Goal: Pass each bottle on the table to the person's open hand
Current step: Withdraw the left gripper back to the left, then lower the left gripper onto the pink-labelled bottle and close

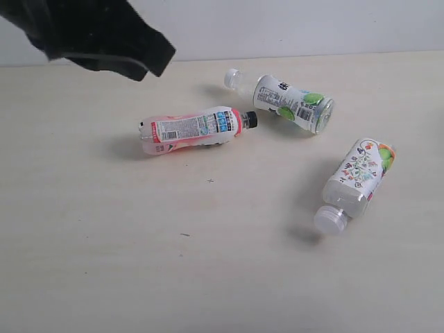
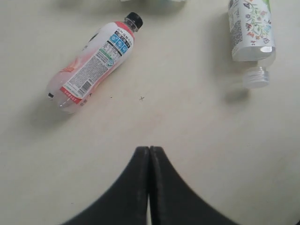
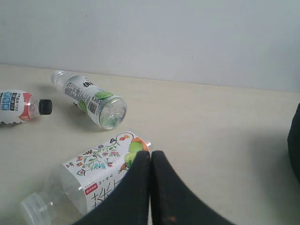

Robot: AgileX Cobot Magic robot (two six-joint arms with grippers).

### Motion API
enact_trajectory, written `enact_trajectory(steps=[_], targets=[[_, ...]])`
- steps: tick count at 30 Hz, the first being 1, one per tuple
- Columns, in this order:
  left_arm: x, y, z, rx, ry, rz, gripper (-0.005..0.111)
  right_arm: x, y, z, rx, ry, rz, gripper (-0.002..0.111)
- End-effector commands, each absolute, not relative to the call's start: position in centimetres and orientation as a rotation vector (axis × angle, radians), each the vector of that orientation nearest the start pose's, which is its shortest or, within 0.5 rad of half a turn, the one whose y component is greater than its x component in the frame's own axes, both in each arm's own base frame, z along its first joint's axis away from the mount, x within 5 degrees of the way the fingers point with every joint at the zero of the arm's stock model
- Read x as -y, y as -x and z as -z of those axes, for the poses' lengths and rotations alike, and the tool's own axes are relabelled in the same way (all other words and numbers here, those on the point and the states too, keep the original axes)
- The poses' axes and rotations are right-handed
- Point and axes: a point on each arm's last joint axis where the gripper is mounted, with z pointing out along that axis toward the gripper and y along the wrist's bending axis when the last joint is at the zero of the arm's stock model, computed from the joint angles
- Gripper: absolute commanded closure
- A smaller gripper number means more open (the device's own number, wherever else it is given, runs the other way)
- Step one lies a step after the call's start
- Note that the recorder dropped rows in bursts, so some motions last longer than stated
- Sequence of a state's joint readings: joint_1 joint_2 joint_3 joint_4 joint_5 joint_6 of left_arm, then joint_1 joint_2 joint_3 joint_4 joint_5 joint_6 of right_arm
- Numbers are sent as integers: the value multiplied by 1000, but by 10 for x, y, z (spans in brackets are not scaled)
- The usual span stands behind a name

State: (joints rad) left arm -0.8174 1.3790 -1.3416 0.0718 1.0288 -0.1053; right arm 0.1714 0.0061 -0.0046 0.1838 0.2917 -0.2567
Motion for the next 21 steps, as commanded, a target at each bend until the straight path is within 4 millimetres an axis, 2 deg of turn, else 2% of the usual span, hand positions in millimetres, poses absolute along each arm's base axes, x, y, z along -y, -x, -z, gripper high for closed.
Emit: enact_trajectory(steps=[1, 9, 15, 21], targets=[[192, -191, -358, -2381, -968, 213, 107, -14, -53, -188, -1747, 256, -106, 108], [187, -199, -319, -2396, -1102, 0, 107, -14, -53, -188, -1747, 256, -106, 108], [195, -206, -300, -2438, -1143, -42, 107, -14, -53, -188, -1747, 256, -106, 108], [204, -214, -290, -2410, -1162, -30, 107, -14, -53, -188, -1747, 256, -106, 108]])
